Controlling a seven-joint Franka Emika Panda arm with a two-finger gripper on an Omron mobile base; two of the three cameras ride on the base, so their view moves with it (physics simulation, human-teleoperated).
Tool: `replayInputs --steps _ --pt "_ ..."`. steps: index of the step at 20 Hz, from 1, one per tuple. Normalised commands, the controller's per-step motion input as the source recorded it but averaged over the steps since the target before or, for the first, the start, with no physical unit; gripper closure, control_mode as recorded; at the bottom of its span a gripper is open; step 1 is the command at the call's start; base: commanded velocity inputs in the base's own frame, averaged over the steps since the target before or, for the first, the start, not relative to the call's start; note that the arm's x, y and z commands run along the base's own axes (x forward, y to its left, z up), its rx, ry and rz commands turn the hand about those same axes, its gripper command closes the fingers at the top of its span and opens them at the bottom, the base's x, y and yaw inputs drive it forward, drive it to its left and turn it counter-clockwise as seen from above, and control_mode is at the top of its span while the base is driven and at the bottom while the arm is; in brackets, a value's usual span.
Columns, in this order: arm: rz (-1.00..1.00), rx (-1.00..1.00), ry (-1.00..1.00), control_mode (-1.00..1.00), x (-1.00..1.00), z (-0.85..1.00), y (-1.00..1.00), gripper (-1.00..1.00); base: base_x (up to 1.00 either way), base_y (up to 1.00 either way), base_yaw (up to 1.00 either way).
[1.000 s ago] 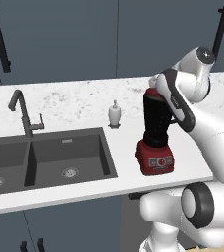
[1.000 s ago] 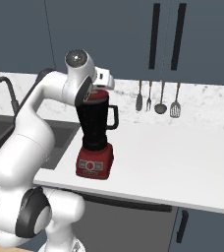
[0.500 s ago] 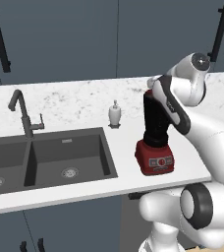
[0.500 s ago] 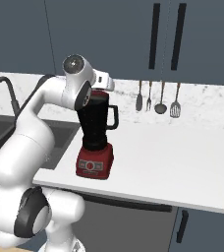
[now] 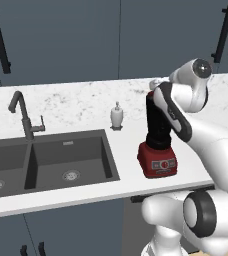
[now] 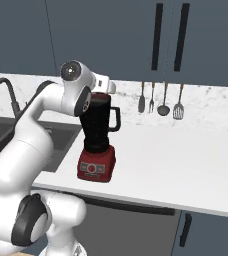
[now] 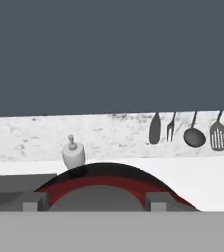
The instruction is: Close the lid blender by securely placing the lid on top.
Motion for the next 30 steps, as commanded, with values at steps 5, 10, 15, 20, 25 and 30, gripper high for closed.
replayInputs --steps 5,10,15,20,25,30 --pt "-0.04 0.00 -0.07 -1.00 0.00 0.00 0.00 1.00 0.00 0.00 0.00" --pt "-0.03 0.00 -0.09 -1.00 0.00 0.00 0.00 1.00 0.00 0.00 0.00" --pt "-0.04 0.00 -0.09 -1.00 0.05 0.00 0.00 1.00 0.00 0.00 0.00" --pt "-0.05 0.00 -0.09 -1.00 0.16 0.00 0.00 1.00 0.00 0.00 0.00" --pt "-0.05 0.00 -0.09 -1.00 0.15 0.00 0.00 1.00 0.00 0.00 0.00" --pt "-0.04 0.01 -0.08 -1.00 0.10 0.00 0.00 1.00 0.00 0.00 0.00"
